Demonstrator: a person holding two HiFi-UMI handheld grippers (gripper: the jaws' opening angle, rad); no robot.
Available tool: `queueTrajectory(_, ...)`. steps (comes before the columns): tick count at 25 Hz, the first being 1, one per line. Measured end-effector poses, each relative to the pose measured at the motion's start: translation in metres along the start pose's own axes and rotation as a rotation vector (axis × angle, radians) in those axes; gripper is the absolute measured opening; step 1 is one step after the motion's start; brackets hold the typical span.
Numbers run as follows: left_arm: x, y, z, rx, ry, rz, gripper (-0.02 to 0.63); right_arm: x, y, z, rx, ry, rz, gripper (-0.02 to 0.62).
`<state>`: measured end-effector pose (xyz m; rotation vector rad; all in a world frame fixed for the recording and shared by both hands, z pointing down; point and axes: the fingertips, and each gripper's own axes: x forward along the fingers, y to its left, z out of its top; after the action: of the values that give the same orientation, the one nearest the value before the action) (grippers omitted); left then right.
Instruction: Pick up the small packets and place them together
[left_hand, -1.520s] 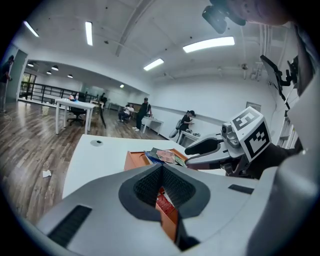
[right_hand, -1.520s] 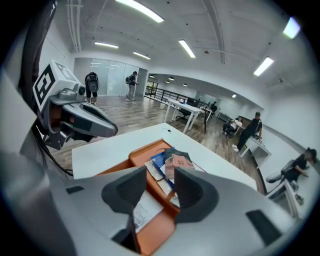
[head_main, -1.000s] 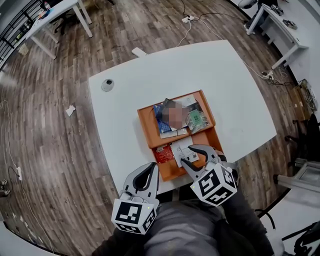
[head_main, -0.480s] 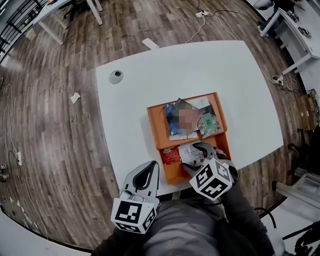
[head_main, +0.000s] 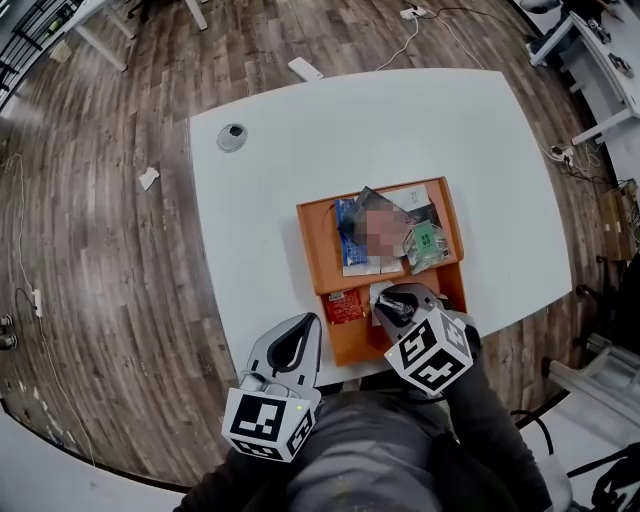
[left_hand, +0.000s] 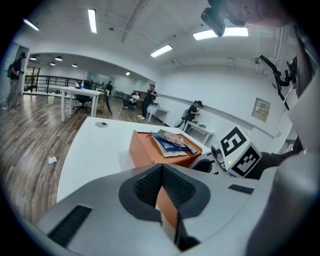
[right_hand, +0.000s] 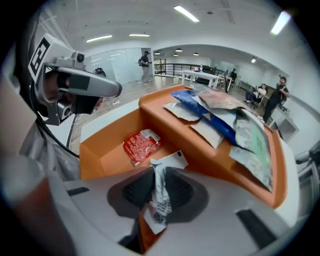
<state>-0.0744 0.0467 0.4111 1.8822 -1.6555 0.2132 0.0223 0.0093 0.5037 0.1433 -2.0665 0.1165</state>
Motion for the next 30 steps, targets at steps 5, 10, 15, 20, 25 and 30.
queueTrajectory(5, -0.005, -0.001, 0.004, 0.012, -0.013, -0.005, 0.000, -0.005, 0.001, 0.003, -0.010, -0.017, -0.040, 0.040)
queueTrajectory(10, -0.015, -0.008, 0.011, 0.039, -0.048, -0.029, 0.000, -0.025, 0.014, 0.019, -0.044, -0.056, -0.075, 0.031)
queueTrajectory(15, -0.027, -0.022, 0.024, 0.078, -0.102, -0.071, 0.000, -0.051, 0.026, 0.037, -0.068, -0.108, -0.123, 0.031)
queueTrajectory(20, -0.041, -0.027, 0.031, 0.102, -0.133, -0.090, 0.000, -0.072, 0.028, 0.049, -0.073, -0.147, -0.184, 0.031)
queueTrajectory(25, -0.045, -0.022, 0.031, 0.107, -0.145, -0.090, 0.000, -0.062, 0.034, 0.046, -0.063, -0.136, -0.176, 0.031)
queueTrajectory(30, -0.042, -0.011, 0.020, 0.081, -0.111, -0.069, 0.000, -0.049, 0.038, 0.047, -0.060, -0.129, -0.139, 0.031)
